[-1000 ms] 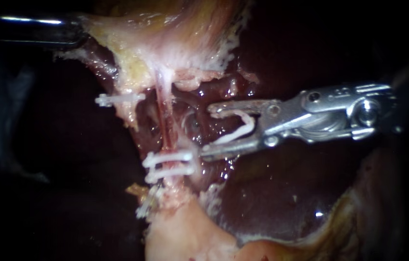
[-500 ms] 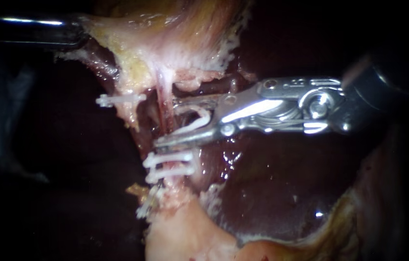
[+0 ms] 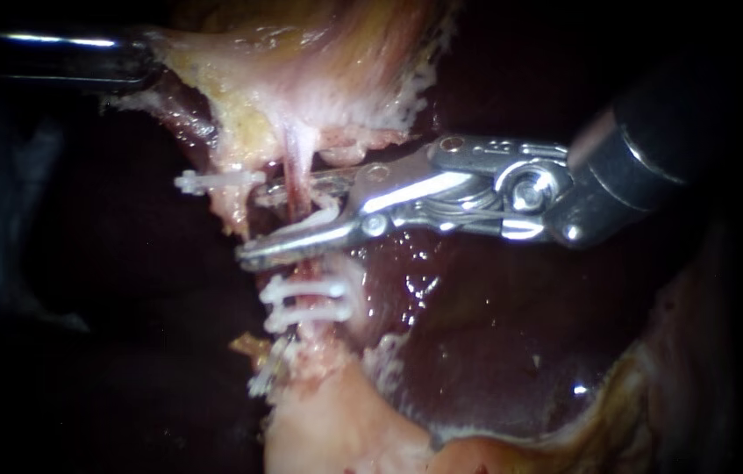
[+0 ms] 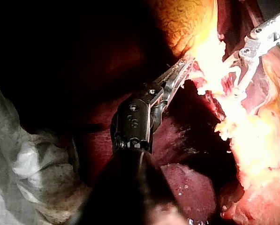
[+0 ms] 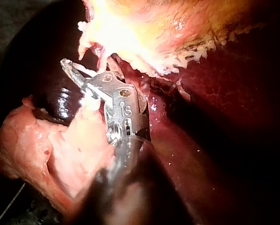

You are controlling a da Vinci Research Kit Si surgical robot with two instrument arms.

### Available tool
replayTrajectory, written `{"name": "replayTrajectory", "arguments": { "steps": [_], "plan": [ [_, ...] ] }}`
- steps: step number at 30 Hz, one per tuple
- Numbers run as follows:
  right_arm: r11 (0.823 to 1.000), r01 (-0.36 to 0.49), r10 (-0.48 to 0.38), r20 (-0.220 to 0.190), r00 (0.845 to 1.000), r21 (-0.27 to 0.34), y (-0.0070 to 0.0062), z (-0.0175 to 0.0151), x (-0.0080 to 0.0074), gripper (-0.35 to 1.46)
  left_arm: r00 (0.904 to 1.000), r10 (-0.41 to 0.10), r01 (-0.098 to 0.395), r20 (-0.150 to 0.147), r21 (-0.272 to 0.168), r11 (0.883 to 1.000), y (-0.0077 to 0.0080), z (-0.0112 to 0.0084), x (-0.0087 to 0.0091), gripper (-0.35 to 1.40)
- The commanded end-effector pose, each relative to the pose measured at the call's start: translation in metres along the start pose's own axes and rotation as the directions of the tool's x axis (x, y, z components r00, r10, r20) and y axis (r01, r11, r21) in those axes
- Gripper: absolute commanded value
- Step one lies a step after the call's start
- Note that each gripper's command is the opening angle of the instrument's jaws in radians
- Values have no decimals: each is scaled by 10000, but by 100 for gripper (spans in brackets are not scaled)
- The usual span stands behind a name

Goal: Clipping third clip right tube

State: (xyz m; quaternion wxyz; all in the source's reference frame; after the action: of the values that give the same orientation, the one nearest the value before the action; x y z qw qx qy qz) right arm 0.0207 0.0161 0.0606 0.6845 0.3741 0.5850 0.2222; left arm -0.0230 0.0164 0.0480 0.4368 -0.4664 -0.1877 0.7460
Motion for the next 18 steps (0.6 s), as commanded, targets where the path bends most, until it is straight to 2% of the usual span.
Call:
{"name": "replayTrajectory", "arguments": {
  "steps": [1,5,10,14,18],
  "plan": [
    [9997,-30,35,-218,9998,237,-2,-3,2,48,10000,1,-1,0,4,10000,0,0,0,-35],
    [9958,-211,268,-639,9976,887,-13,-6,10,46,10000,5,-5,0,2,10000,-1,0,0,-35],
    [9898,-174,288,-783,9965,1414,-30,-6,23,45,10000,5,-5,1,1,10000,-1,0,0,-35],
    [9875,-177,318,-879,9956,1568,-44,-4,32,45,10000,7,-7,1,-2,10000,-1,0,-1,-35],
    [9874,-216,360,-896,9953,1567,-51,-4,39,42,10000,7,-7,2,-2,10000,-1,-1,-1,-35]
  ]
}}
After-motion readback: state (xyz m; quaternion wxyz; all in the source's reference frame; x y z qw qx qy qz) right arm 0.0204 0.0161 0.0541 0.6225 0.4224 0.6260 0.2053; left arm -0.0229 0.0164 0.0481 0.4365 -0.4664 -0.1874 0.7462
